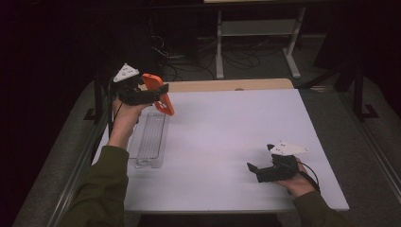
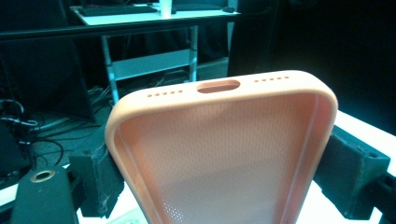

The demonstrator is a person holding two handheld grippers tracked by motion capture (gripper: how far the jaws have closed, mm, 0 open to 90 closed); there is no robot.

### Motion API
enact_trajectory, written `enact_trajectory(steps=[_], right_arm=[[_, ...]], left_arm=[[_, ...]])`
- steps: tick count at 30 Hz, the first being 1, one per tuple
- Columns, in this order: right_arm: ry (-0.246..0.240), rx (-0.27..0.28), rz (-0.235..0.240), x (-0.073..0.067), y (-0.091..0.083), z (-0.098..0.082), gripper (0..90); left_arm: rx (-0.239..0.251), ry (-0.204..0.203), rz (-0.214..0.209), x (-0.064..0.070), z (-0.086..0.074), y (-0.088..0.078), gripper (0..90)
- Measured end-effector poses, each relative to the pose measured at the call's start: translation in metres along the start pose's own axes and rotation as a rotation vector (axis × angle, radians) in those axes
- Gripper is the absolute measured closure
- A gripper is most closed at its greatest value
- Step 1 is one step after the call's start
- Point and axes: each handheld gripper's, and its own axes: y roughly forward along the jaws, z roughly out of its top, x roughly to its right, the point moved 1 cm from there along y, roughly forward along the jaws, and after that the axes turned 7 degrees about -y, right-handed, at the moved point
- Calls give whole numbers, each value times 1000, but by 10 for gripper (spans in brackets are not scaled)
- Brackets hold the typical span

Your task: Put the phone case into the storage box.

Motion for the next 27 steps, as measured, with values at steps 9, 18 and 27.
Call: enact_trajectory(steps=[9,18,27], right_arm=[[-5,3,-1,0,0,0,0],[-5,6,-2,0,0,0,0],[-5,6,-2,0,0,0,0]], left_arm=[[12,-7,51,-7,5,4,138],[23,-2,112,-11,12,9,137],[35,-23,175,-20,12,15,138]])
